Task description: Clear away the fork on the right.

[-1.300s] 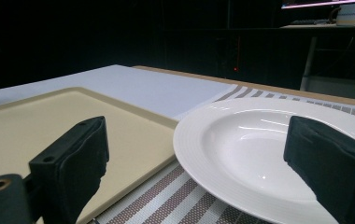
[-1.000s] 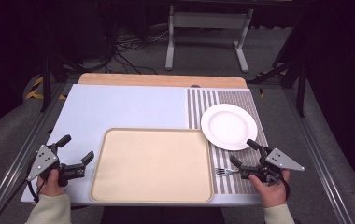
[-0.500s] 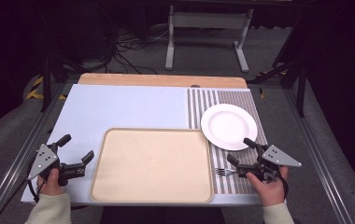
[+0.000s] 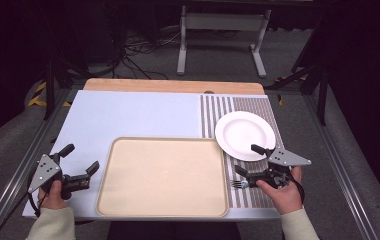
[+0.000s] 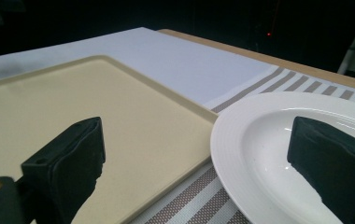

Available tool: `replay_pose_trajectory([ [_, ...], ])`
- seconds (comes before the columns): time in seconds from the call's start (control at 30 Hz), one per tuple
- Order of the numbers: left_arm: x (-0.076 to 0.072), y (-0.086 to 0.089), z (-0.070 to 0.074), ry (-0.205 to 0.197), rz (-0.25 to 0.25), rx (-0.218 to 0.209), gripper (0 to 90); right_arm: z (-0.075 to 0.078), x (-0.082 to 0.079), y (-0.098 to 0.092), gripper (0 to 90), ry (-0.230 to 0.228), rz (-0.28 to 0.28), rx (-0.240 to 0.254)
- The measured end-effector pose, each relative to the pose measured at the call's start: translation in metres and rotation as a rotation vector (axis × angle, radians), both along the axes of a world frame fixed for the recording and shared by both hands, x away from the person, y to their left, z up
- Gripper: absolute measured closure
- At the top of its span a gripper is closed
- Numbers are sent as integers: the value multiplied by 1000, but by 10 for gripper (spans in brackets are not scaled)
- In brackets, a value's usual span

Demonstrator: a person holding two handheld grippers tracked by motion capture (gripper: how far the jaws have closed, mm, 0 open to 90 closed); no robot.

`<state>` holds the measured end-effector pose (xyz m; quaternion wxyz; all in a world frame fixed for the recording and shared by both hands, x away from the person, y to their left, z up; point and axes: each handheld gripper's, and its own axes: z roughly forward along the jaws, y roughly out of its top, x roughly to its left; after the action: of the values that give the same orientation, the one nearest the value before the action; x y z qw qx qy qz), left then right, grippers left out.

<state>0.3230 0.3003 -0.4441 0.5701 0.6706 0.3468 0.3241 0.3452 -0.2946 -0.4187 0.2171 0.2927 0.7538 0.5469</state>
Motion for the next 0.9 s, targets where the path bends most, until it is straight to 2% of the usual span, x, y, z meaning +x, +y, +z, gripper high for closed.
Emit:
replay_pose_trajectory([
  [0.13, 0, 1, 0, 1, -1, 1, 6, 4, 3, 1, 44, 14, 35, -49],
  [0.27, 0, 1, 1, 0, 1, 1, 7, 9, 8, -3, 43, 43, 56, -137],
  [0.47, 0, 2, 1, 0, 6, 2, 7, 12, 13, -7, 49, 80, 89, -195],
  [0.77, 0, 3, 0, 13, 7, 2, 7, 26, 17, -14, 66, 131, 123, -336],
  [0.8, 1, 4, 0, 15, 6, 3, 7, 26, 17, -14, 66, 131, 123, -336],
  [0.9, 1, 4, 0, 15, 6, 5, 7, 31, 18, -16, 65, 164, 143, -397],
])
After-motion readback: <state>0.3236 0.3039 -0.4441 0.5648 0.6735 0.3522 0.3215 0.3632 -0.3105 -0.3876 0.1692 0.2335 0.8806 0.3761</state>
